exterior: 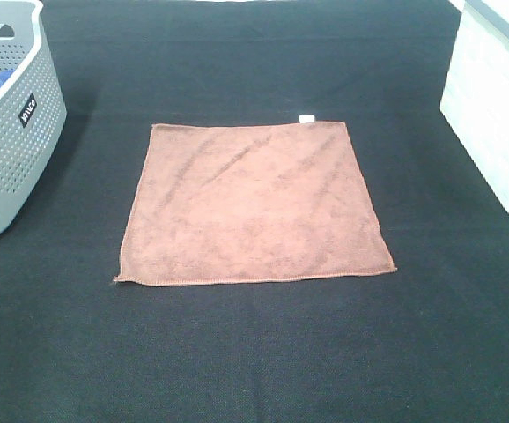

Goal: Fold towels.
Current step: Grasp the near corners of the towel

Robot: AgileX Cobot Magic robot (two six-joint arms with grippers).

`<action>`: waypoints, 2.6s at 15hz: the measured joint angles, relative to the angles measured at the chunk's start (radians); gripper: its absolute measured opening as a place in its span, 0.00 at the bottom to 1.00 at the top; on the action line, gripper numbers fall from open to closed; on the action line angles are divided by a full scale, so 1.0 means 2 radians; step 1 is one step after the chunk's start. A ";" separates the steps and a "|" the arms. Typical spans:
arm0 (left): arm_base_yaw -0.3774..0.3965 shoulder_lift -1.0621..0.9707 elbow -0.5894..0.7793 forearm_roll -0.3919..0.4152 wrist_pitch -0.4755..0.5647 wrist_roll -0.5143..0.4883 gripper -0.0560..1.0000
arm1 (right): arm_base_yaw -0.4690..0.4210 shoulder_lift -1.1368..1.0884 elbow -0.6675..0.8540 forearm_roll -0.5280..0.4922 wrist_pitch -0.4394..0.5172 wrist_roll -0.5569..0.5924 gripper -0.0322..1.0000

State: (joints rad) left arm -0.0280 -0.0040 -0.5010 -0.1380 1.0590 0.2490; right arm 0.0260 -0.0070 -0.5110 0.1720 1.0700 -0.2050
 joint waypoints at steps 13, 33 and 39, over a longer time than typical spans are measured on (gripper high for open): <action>0.000 0.000 -0.006 -0.005 -0.012 0.000 0.60 | 0.000 0.000 0.000 0.000 -0.004 0.012 0.70; 0.000 0.581 0.040 -0.515 -0.242 0.231 0.60 | 0.000 0.579 -0.008 0.232 -0.235 -0.044 0.68; 0.000 0.805 -0.015 -0.694 -0.244 0.451 0.60 | 0.000 0.771 -0.110 0.292 -0.205 -0.121 0.65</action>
State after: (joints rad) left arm -0.0280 1.6050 -0.5320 -1.5270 0.5700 1.1520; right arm 0.0260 1.5340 -0.7300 0.7550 0.6600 -0.4470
